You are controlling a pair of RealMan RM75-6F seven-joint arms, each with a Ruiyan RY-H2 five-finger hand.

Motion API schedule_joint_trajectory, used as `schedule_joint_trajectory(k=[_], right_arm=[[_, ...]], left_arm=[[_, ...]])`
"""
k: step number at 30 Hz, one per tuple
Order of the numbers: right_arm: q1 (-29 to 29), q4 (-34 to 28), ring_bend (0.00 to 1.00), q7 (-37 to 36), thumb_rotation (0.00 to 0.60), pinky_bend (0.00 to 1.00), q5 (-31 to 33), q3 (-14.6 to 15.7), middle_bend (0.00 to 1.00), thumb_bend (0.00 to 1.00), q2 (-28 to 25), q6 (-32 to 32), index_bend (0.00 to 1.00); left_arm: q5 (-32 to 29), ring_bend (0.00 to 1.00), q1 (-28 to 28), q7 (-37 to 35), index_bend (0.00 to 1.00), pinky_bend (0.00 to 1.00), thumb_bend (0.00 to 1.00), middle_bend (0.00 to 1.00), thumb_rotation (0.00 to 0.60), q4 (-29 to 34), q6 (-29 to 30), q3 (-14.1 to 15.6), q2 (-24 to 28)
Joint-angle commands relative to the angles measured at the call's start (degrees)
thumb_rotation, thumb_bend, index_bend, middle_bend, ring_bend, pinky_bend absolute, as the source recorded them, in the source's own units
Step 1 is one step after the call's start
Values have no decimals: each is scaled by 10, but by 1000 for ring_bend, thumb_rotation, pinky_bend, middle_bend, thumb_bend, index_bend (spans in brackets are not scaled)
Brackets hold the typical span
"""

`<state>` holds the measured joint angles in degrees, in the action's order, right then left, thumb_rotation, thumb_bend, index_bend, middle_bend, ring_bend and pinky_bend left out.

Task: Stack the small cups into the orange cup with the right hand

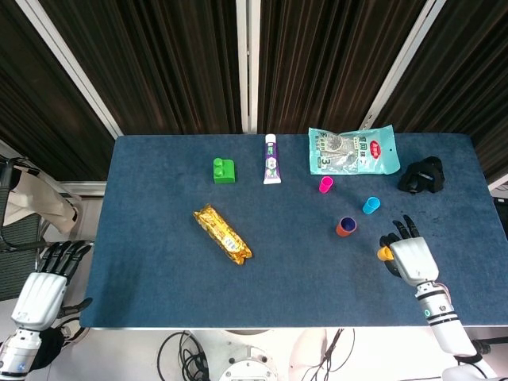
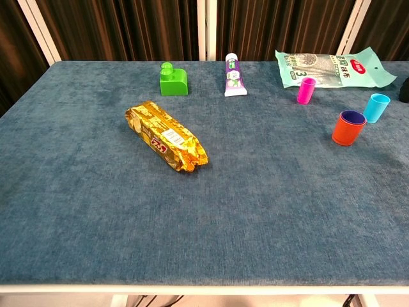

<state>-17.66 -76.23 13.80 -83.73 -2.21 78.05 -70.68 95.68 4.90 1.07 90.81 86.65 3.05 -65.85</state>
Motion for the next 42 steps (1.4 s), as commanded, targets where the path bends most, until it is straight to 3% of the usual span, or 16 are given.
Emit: schedule_joint_trajectory(k=[1,7,12,18,33,35,39,42], right_arm=[[-9,-43,134,-1,600,0,-5,-21,475,215,-31,-16,448],[-46,-113,134,26,600,0,5,-59,475,215,-59,2,459],[-86,-119,134,73,600,0,45,-83,475,215,-40,49,460],[-110,-102,137,122,600,0,84,-87,475,215,-7,76,460],[-132,-66,137,135,600,0,130,-77,473,216,24,107,461],[-133,-64,136,130,600,0,133,-75,448,203,26,112,428],[-136,-62,85,113,600,0,132,-74,283,98,26,116,167],[-136,-61,39,92,600,0,122,-74,222,89,21,109,75]], left_arm=[[1,0,1,1,106,0,0,47,600,1,0,0,0],[1,0,0,1,106,0,0,47,600,1,3,-1,-2],[1,0,-1,-1,106,0,0,47,600,0,5,-1,-1],[-4,0,-2,-19,106,0,0,47,600,-6,7,-3,0],[-4,0,-1,-31,107,0,0,47,600,-17,8,-5,-2],[-5,0,0,-31,107,0,0,47,600,-17,7,-5,-2],[-5,0,0,-30,107,0,0,47,600,-16,8,-6,-2],[-5,0,0,-29,107,0,0,47,600,-14,8,-6,-1]])
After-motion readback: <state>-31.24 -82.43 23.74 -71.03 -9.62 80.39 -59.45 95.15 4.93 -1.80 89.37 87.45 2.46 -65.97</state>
